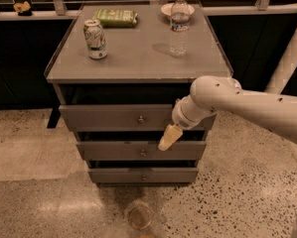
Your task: Open top drawer
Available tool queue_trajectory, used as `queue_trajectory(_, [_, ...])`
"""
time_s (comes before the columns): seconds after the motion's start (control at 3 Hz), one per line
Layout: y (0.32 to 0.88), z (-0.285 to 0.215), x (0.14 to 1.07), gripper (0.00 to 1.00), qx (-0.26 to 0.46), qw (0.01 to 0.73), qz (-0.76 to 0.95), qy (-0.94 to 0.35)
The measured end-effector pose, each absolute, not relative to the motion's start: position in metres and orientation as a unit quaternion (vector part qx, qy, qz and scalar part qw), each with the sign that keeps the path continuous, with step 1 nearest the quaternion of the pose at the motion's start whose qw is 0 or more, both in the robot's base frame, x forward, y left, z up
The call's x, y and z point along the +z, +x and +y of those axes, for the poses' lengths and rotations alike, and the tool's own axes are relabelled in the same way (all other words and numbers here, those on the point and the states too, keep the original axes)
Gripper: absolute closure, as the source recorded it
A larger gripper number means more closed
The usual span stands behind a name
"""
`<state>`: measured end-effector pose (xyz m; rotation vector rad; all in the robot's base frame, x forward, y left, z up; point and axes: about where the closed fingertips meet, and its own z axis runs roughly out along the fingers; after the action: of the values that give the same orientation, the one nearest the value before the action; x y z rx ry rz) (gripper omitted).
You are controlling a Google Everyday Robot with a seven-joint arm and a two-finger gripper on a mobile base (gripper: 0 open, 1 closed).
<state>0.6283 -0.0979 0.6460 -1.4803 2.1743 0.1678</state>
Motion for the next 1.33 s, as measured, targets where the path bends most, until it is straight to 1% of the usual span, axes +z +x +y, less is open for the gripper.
queue_trajectory(0.33, [0.639,-0.090,0.658,0.00,0.039,0.274,0.786,-0.552])
queue_trajectory(1.0, [0.646,-0.094,0.618,0.00,0.024,0.233,0.800,-0.553])
queue_trajectory(1.33, [0.646,-0.094,0.621,0.00,0.024,0.233,0.800,-0.553])
